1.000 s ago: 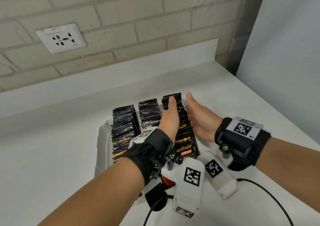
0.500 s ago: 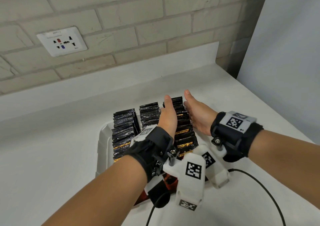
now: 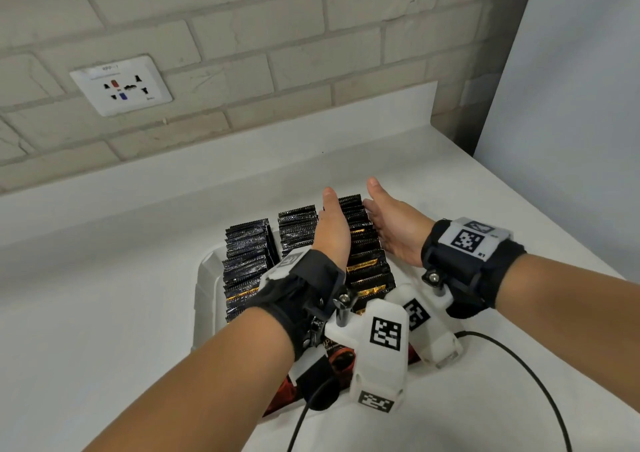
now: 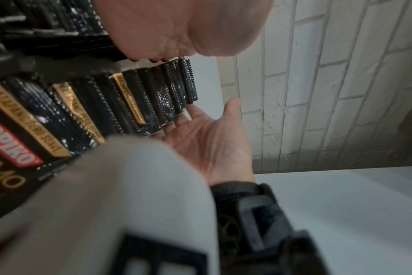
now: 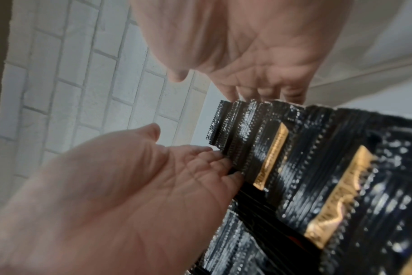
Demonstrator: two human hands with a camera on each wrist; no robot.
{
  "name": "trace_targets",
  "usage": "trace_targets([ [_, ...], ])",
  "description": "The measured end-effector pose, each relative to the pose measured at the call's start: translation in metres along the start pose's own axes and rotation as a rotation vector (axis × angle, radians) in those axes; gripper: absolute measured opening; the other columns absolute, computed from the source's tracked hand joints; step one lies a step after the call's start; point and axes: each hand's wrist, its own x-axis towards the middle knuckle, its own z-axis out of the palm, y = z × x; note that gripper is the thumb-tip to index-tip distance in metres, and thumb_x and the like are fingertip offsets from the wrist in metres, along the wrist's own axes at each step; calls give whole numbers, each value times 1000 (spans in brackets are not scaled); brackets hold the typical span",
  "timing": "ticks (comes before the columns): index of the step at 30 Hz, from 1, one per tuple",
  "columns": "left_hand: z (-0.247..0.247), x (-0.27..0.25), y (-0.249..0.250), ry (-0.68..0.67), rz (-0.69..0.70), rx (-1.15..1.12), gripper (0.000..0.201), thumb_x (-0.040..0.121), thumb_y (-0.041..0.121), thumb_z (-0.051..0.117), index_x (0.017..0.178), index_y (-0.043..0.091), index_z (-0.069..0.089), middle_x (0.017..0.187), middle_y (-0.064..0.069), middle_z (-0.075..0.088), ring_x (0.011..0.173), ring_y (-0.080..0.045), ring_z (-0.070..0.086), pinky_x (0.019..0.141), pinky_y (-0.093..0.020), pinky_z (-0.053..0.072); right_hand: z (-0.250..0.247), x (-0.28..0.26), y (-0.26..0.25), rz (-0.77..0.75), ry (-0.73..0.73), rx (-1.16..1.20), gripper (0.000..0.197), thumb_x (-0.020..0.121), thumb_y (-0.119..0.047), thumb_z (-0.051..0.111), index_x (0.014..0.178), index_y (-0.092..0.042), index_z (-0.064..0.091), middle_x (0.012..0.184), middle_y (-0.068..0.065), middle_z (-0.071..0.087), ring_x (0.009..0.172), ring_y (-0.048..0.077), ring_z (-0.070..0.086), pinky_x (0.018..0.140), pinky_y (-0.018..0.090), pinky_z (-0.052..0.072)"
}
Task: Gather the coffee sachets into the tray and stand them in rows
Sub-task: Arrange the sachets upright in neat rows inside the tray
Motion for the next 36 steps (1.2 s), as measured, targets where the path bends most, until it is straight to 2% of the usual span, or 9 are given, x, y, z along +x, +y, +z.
trace_targets([
  [6,-5,-49,36,-70,-4,-15,74,90,66,26,129,7,47,104,-12,66,94,-23,64,90,-39,49,-8,-7,12,14,2,21,78,87,-67,19,148,-18,10,155,3,13,143,17,11,115,41,9],
  [9,-16,-71,52,-174,36,5,71,95,57,22,140,4,35,113,-20,61,97,-34,61,80,-39,51,-16,-20,23,-22,-42,-13,77,87,-65,22,148,-22,6,156,1,7,143,15,7,117,39,8],
  [12,-40,-92,67,-187,163,18,75,96,56,22,147,1,14,151,-21,20,137,-35,22,110,-41,23,-19,-43,29,-133,-117,-281,72,83,-61,28,146,-26,20,153,-7,21,139,8,20,116,34,16],
  [16,-91,-119,71,-274,264,185,62,83,57,48,135,22,45,131,6,57,121,-10,53,107,-28,35,-20,-67,35,-271,-189,-733,39,95,-34,39,133,-25,45,128,-16,46,117,-6,40,96,4,29],
  [20,-130,-146,44,-199,273,526,32,70,58,66,101,49,63,111,28,64,106,10,57,100,-21,38,-11,-84,41,-231,-249,-766,34,94,-29,44,129,-29,48,119,-17,54,112,-6,50,98,12,37],
  [26,-132,-167,-1,-255,36,429,81,56,60,68,130,40,43,128,22,54,120,2,49,111,-33,32,9,-76,48,-119,-243,-550,46,93,-31,46,138,-27,34,121,-12,53,119,10,51,105,33,39],
  [29,-122,-166,-6,-259,-9,385,81,75,42,71,143,27,30,141,11,43,129,-4,40,113,-33,28,13,-72,50,-60,-221,-441,44,95,-26,45,138,-26,33,132,0,50,120,14,50,107,34,37],
  [32,-117,-163,-12,-327,-48,365,30,90,19,54,111,40,45,103,30,62,108,14,50,96,-10,37,15,-71,53,-25,-214,-421,45,96,-23,45,139,-25,31,131,3,49,120,16,49,107,33,37],
  [36,-108,-162,-13,-386,-76,407,31,93,13,49,82,38,35,53,42,54,59,28,50,60,2,39,17,-70,59,2,-213,-462,46,96,-24,45,141,-25,30,129,3,52,120,17,50,105,34,39],
])
